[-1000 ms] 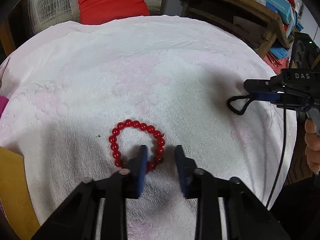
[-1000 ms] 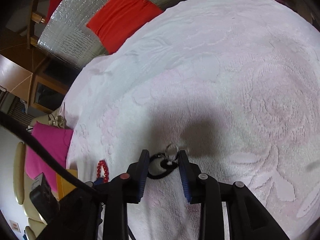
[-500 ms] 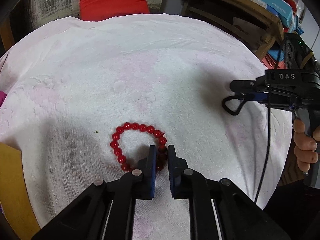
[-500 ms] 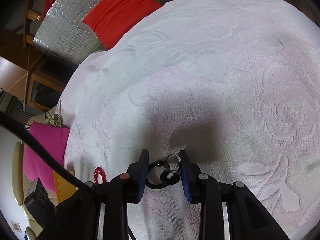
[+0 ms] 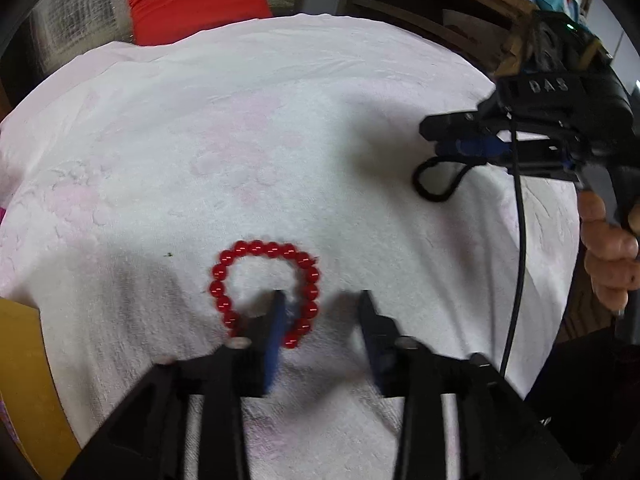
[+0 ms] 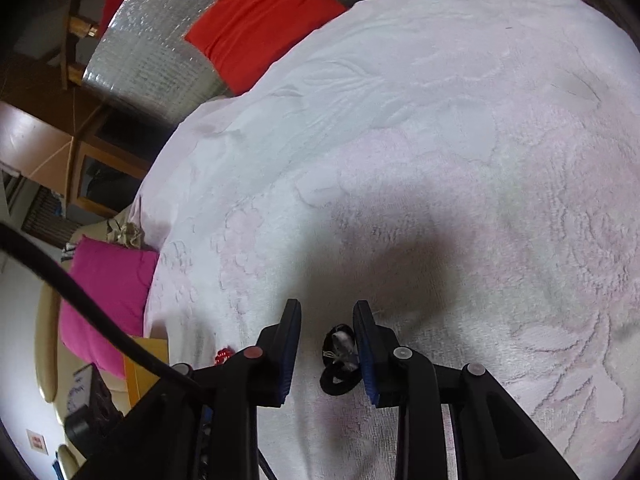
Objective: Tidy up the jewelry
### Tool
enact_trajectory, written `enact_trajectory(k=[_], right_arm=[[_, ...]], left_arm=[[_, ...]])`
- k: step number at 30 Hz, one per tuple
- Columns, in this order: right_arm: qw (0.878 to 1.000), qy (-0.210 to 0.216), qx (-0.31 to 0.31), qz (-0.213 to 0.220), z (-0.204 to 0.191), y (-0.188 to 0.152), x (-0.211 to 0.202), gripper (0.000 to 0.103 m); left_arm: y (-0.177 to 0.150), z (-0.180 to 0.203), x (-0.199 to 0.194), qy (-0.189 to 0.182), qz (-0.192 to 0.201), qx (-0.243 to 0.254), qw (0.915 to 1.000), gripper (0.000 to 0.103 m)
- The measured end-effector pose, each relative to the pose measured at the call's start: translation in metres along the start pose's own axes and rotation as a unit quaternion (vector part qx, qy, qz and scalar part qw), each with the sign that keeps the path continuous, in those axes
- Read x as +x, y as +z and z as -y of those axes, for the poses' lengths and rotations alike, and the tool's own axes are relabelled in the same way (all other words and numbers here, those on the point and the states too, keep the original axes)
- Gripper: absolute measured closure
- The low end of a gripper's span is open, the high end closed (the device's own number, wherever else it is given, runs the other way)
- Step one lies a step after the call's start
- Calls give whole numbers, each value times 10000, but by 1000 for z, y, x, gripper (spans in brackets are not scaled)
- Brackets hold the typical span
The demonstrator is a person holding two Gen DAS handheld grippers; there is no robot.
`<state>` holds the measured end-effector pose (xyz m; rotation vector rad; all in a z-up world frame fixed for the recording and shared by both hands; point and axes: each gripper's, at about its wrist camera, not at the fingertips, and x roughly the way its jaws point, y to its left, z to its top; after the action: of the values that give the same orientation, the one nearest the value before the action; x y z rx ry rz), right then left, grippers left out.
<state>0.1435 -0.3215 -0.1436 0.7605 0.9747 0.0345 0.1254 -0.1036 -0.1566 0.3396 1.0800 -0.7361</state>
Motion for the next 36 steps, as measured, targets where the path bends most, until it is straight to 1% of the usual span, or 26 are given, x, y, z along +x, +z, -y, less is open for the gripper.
enact_trajectory(k=[2,4,6,7,8,9,10,11,14,17,19,21,22,24,25,27,30,36], right_arm=[[10000,40,47,-4,3,1,-2,73],[10000,-47,46,-25,5,2,-2,73],[9999,-70,68,-118,8,3,-2,71],[9998,-80,75,-162,9,3,-2,65],[9997,-111,77,-211,10,4,-2,52],[9996,-123,74,-227,11,4,-3,47],[9997,-99,62,-199,12,5,-6,43],[9998,-93,44,-184,13,6,-7,44],[9997,-105,7,-199,15,6,-10,44],[9994,-155,-74,-288,14,3,-6,44],[9993,-141,-182,-310,10,1,-5,45],[9990,-116,-332,-280,3,-3,-4,59],[9987,-152,-397,-273,1,-4,-3,67],[9978,-287,-557,-220,-3,-8,-2,76],[9972,-336,-639,-207,-6,-9,0,83],[9972,-310,-670,-129,-8,-10,-2,84],[9971,-215,-728,107,-12,-9,-10,85],[9965,78,-770,314,-21,-10,-16,85]], left_arm=[[1,4,1,79,-6,101,9999,58],[1,5,3,60,-11,85,9999,58],[2,4,4,28,17,46,10000,63],[1,2,3,35,17,32,10000,72],[0,-2,2,51,9,-12,10000,77],[1,-5,3,35,12,-84,10000,79],[1,-7,2,19,20,-141,9999,85],[2,-10,2,5,31,-211,9998,90],[3,-17,1,-54,81,-451,9989,91],[7,-23,-1,32,217,-622,9978,93],[8,-27,-4,65,296,-750,9967,93],[9,-30,-7,120,394,-847,9956,93],[10,-31,-9,148,443,-882,9950,93],[10,-34,-14,152,535,-963,9938,93],[11,-38,-15,137,585,-1001,9932,93],[11,-43,-22,95,719,-1059,9917,93],[9,-48,-31,9,839,-1128,9901,93],[4,-62,-50,-286,1094,-1398,9837,93]])
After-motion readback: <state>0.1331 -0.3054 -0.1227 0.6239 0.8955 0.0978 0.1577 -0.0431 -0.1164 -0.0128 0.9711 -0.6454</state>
